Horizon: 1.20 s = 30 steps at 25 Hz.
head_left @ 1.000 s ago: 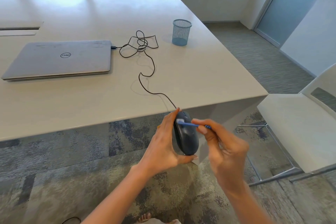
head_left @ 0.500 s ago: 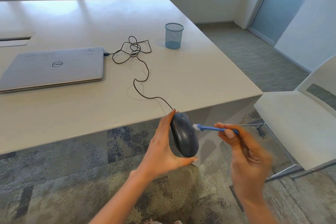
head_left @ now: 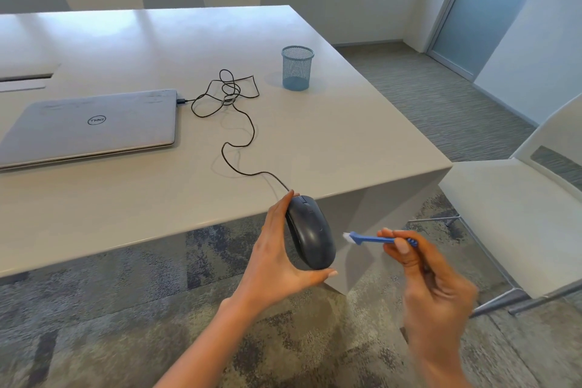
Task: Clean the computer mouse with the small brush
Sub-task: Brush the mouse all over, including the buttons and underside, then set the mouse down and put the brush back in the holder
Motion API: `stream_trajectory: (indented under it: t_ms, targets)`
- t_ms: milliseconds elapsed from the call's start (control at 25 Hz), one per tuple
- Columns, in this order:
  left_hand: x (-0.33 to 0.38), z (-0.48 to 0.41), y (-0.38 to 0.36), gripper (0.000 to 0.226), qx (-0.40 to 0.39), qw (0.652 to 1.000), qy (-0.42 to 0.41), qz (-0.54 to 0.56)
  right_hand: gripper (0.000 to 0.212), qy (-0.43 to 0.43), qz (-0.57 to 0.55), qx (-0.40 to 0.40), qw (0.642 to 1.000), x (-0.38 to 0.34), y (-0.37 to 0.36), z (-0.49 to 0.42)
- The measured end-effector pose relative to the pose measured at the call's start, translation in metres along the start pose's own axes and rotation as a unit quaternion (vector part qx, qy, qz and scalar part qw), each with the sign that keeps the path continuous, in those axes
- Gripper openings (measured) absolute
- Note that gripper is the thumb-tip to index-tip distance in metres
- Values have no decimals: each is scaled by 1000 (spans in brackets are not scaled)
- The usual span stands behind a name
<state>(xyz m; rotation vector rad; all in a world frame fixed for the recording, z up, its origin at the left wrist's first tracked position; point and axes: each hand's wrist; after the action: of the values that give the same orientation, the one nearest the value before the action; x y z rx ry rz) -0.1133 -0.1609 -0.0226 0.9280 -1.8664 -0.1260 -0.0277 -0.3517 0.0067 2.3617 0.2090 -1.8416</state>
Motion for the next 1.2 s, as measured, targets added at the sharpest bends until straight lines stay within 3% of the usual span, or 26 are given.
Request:
stream_trajectory:
  t_ms: [160,360,720,1200]
  targets:
    - [-1,-4,-4,127,1,1000,-2,-1,19,30,35,-33,998,-6,-5,6]
    - [-7,-13,-1,127,9,1000,6,-12,15,-51,-104,-14,993,-19,-6,-6]
    - [-27,-60,23,128,45,998,17,-52,16,-73,-111,-10,991,-26,-17,-57]
    - [-86,-117,77,132,31,997,44,-46,15,-61,-123,-35,990,-9,-127,-132]
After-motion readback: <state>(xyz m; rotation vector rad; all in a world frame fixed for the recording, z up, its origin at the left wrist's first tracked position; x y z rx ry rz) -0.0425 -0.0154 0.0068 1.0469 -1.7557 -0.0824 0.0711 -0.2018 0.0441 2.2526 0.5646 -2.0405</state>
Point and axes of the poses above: each hand's wrist, its own z-axis away from the middle knuckle, its own y-axis out of the back of the hand, x = y × z, and after that the axes turned 14 degrees about -y, right-handed
